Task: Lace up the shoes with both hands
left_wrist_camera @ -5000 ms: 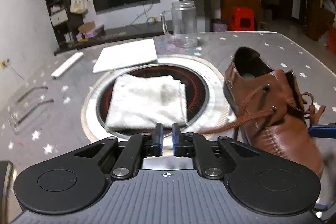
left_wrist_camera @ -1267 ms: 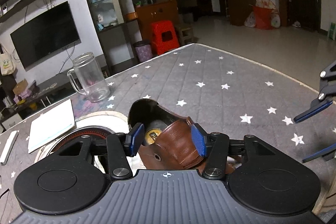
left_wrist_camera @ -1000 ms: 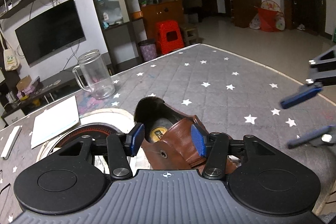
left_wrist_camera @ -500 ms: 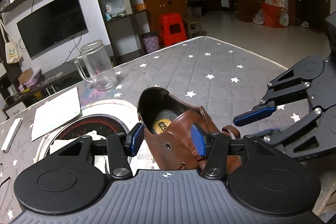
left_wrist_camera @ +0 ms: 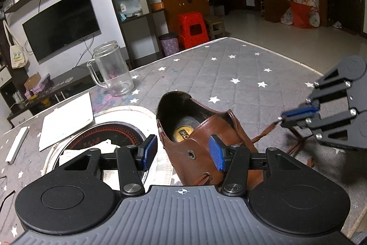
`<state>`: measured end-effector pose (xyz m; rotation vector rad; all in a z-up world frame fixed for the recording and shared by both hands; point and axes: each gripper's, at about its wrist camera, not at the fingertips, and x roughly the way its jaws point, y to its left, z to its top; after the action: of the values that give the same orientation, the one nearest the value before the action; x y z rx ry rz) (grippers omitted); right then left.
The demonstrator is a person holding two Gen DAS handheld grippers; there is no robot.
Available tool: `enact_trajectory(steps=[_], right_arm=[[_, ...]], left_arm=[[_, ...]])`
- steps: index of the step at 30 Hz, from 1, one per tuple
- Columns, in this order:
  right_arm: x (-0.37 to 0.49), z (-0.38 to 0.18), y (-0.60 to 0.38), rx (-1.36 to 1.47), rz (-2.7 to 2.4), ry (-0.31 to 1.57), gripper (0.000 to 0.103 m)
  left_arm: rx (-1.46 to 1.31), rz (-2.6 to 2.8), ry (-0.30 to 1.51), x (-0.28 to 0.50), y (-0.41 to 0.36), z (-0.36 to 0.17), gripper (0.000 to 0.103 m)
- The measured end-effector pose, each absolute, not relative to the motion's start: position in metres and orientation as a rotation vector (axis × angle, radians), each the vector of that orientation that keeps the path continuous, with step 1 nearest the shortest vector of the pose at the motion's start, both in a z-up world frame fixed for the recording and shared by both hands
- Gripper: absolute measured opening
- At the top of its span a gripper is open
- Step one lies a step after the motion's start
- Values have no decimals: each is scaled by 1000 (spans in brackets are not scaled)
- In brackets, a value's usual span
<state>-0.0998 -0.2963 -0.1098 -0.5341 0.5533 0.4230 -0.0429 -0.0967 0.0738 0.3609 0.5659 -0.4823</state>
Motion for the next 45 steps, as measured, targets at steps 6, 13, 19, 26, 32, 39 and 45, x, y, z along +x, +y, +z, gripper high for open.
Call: enact_trajectory(steps=[6,13,19,26,32,39,45], right_arm=[[-115,-100,-293,-596,456,493,27],[-114,-95,-274,-647,539,409,28],[-104,-95,-263,-650,601,390,26],[-92,-87,-265,-620,681,429,14],[-83,-83,-271,-535,746,474,9],[-67,-75,-285,-475,851,522,9],[-85,-79,-266,-612,796,458,3]], left_arm=[[359,-485,567,-42,-97,73,52],[348,-490,574,-39,-97,73,52],[344,-482,574,-41,-93,74,52],[328,-477,566,-43,-87,73,52],[315,-484,568,-41,-85,72,53],[301,-484,572,-40,-82,71,55],[292,-480,577,-38,-82,68,56]])
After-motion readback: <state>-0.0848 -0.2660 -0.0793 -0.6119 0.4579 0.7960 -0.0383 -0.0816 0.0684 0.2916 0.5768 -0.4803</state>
